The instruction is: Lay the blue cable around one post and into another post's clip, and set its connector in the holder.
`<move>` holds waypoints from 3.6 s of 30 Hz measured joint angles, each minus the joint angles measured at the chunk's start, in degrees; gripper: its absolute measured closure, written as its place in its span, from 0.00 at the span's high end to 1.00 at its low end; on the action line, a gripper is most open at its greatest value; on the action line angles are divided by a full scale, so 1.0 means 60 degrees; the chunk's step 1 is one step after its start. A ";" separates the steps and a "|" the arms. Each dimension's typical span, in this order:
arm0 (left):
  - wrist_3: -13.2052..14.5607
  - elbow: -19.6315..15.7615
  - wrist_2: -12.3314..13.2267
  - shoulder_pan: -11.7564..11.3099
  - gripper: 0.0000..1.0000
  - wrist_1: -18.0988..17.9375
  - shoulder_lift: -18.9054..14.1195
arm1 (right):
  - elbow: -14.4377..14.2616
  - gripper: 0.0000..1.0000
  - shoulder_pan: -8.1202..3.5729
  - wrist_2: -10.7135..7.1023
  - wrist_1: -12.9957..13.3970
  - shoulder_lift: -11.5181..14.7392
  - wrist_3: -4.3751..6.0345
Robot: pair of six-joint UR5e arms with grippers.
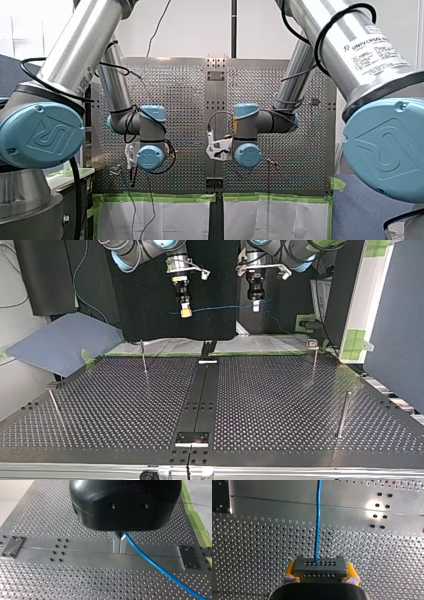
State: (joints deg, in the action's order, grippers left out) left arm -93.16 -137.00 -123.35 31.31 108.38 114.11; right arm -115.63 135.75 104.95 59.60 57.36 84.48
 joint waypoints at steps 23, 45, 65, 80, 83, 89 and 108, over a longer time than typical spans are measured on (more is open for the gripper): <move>-0.0014 0.0001 0.0000 -0.0013 0.00 -0.0043 0.0014 | -0.0013 0.00 0.0000 -0.0014 -0.0014 -0.0001 0.0015; -0.0015 0.0179 0.0094 0.0241 0.00 -0.0111 0.0251 | 0.0216 0.00 -0.0088 -0.0262 -0.0316 -0.0301 0.0207; -0.0025 0.0195 0.0113 0.0284 0.00 -0.0126 0.0302 | 0.0278 0.00 -0.0102 -0.0336 -0.1910 -0.1330 0.0249; -0.0629 0.0113 0.0256 0.0079 0.00 0.0810 -0.0665 | 0.0119 0.00 -0.0135 -0.0785 -0.1873 -0.0358 0.1226; -0.0789 0.0338 0.0380 0.0019 0.00 0.1078 -0.0935 | 0.0251 0.00 -0.0186 -0.0903 -0.2015 -0.0092 0.1493; -0.1244 0.0716 0.0641 -0.0124 0.00 0.1572 -0.1398 | 0.0718 0.00 -0.0299 -0.0987 -0.2514 0.0454 0.1880; -0.2266 0.0775 0.1229 -0.1323 0.00 0.3105 -0.2924 | 0.2247 0.00 -0.0648 -0.2009 -0.4046 0.1989 0.1838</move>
State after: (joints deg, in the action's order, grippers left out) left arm -106.76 -132.35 -115.98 23.37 127.01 96.56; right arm -102.15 131.86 92.90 35.32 69.29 95.51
